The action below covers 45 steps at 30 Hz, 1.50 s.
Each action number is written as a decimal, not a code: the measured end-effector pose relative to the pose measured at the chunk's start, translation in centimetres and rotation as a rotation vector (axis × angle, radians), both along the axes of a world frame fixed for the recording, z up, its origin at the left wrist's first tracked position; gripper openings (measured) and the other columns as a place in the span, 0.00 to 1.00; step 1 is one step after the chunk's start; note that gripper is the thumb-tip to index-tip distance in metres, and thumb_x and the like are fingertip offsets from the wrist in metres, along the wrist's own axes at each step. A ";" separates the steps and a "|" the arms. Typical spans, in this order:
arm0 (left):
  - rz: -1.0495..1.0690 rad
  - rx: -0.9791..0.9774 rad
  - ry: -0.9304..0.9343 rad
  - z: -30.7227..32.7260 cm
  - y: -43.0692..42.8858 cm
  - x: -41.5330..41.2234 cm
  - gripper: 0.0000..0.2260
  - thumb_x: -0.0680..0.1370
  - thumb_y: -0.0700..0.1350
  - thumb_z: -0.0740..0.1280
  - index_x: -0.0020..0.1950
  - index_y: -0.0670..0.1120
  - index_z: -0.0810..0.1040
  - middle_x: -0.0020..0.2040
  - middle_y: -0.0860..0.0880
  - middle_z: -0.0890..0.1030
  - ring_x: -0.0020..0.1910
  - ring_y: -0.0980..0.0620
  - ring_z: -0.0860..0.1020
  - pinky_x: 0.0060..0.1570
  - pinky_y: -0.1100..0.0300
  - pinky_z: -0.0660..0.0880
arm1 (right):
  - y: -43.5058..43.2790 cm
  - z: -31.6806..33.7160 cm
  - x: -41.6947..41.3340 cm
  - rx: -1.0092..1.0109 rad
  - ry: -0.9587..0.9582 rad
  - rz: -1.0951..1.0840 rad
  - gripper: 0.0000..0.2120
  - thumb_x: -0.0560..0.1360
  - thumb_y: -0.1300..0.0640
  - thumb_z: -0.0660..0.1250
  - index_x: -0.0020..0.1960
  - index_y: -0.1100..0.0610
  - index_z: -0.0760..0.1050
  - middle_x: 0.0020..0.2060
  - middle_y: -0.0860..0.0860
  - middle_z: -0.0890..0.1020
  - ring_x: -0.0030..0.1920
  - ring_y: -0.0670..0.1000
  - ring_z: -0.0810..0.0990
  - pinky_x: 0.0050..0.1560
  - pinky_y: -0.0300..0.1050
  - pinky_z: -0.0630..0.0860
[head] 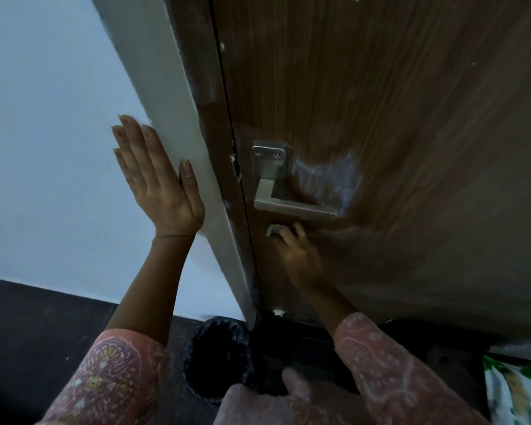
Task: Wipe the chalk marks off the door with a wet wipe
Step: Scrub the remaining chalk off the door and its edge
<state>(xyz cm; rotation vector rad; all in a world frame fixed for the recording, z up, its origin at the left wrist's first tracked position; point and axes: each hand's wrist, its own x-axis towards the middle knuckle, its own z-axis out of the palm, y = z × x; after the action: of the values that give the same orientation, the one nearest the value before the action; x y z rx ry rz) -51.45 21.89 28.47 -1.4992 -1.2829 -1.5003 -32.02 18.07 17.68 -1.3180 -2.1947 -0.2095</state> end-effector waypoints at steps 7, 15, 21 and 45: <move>0.003 -0.002 -0.008 0.1 0.0 0.1 0.21 0.83 0.46 0.50 0.70 0.33 0.55 0.68 0.33 0.57 0.77 0.56 0.44 0.76 0.54 0.46 | -1.7 -1.8 7.1 0.007 -0.021 -0.175 0.11 0.68 0.64 0.63 0.45 0.61 0.83 0.45 0.58 0.83 0.44 0.64 0.81 0.47 0.49 0.77; -0.013 0.004 -0.016 0.3 -0.1 0.4 0.21 0.83 0.46 0.50 0.69 0.32 0.56 0.68 0.31 0.57 0.77 0.56 0.45 0.76 0.54 0.46 | -2.0 -0.7 6.7 0.143 0.225 -0.316 0.08 0.72 0.64 0.64 0.43 0.65 0.82 0.41 0.61 0.81 0.43 0.63 0.79 0.51 0.53 0.70; -0.005 0.002 0.003 0.2 -0.2 0.1 0.21 0.83 0.45 0.51 0.69 0.30 0.56 0.66 0.25 0.60 0.77 0.54 0.45 0.76 0.53 0.46 | -0.9 1.2 1.1 -0.127 0.112 -0.104 0.14 0.61 0.72 0.77 0.44 0.61 0.83 0.46 0.57 0.84 0.47 0.65 0.81 0.35 0.49 0.82; -0.009 0.006 0.009 0.1 0.0 0.1 0.21 0.83 0.46 0.50 0.70 0.34 0.55 0.69 0.32 0.56 0.77 0.54 0.45 0.76 0.54 0.46 | 0.5 9.5 7.6 0.539 0.329 -0.167 0.07 0.77 0.66 0.65 0.54 0.66 0.78 0.49 0.54 0.76 0.48 0.51 0.75 0.52 0.47 0.74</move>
<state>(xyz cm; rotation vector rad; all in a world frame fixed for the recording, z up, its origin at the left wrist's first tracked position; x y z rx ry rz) -51.39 21.85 28.57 -1.5079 -1.2667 -1.5002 -24.46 18.54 27.14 -1.1274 -1.6024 -0.5613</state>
